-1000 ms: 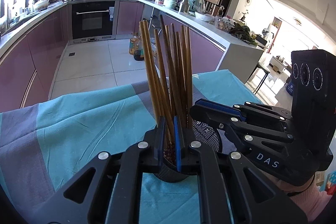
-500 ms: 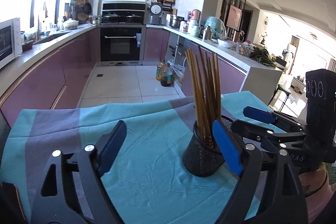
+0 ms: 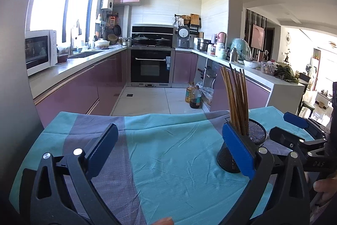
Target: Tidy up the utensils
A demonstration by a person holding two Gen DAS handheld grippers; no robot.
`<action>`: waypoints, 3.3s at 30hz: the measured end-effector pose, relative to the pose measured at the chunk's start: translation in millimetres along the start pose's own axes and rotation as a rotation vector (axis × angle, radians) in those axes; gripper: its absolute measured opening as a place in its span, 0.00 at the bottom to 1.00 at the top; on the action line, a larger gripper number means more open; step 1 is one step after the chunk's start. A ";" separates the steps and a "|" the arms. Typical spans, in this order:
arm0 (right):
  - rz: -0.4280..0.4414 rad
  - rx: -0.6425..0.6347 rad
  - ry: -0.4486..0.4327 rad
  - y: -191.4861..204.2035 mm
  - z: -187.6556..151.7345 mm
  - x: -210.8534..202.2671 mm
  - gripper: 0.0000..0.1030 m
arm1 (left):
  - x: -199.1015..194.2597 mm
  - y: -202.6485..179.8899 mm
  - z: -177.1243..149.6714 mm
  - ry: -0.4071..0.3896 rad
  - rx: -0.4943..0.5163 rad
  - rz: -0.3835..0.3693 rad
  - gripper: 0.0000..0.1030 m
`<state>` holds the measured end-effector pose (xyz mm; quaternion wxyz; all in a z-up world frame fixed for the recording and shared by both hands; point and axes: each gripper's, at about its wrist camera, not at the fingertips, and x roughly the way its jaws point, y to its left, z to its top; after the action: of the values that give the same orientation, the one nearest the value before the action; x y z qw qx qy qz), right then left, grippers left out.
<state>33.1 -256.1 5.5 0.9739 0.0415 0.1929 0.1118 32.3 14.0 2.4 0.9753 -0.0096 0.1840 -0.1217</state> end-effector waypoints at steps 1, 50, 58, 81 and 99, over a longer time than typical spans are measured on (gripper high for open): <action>-0.002 -0.001 -0.004 2.4 -1.2 -0.7 0.94 | -5.2 2.9 -0.9 -0.010 -0.007 0.007 0.94; -0.081 -0.017 -0.080 22.0 -3.9 -20.5 0.94 | -49.7 -6.3 -5.7 -0.067 0.018 0.119 0.95; -0.082 -0.017 -0.081 21.5 -4.0 -21.1 0.94 | -49.4 -7.4 -4.8 -0.069 0.016 0.123 0.94; -0.086 -0.014 -0.085 22.8 -3.8 -20.1 0.94 | -49.6 -6.3 -4.8 -0.068 0.016 0.123 0.94; -0.091 -0.008 -0.087 23.5 -3.2 -19.0 0.94 | -49.3 -5.6 -6.1 -0.068 0.015 0.123 0.94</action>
<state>10.0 -237.6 12.4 0.9856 0.0337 0.1516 0.0661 -15.7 20.7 14.6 0.9867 0.0047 0.1500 -0.0626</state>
